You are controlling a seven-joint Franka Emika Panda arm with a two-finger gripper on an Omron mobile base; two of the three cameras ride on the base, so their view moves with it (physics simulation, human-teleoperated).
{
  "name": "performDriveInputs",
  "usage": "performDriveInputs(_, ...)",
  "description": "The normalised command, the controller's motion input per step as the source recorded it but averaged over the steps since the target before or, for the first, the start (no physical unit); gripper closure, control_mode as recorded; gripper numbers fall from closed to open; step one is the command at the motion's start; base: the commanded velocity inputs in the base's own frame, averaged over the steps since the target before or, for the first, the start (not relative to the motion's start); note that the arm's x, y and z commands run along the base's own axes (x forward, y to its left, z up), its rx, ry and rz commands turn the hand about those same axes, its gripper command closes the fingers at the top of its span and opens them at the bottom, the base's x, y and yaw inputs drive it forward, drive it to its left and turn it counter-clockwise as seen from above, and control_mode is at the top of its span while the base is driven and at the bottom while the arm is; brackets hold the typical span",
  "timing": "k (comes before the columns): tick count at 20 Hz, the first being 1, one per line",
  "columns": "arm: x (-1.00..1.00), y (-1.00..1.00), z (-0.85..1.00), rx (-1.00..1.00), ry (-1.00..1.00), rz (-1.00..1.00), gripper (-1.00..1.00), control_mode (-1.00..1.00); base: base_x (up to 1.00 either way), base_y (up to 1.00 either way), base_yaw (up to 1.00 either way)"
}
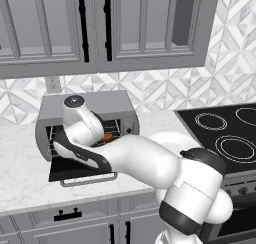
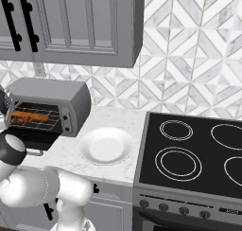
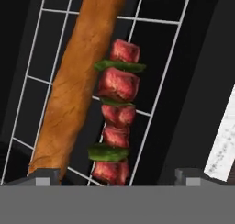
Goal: Pick up the kebab skewer and baguette bread, and place them inside the toaster oven. Close the toaster oven door and start by setting the timer.
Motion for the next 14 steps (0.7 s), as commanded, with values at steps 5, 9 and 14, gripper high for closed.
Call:
performDriveInputs(5,-0.69,0.00,0.03,0.00,0.00,0.00,-1.00,-1.00,0.00,0.00,0.00)
performDriveInputs(9,-0.78,0.00,0.00,0.00,0.03,-0.05,-1.00,-1.00,0.00,0.00,0.00)
performDriveInputs(14,-0.23,0.00,-0.14,0.00,0.22,-0.19,-1.00,-1.00,0.00,0.00,0.00)
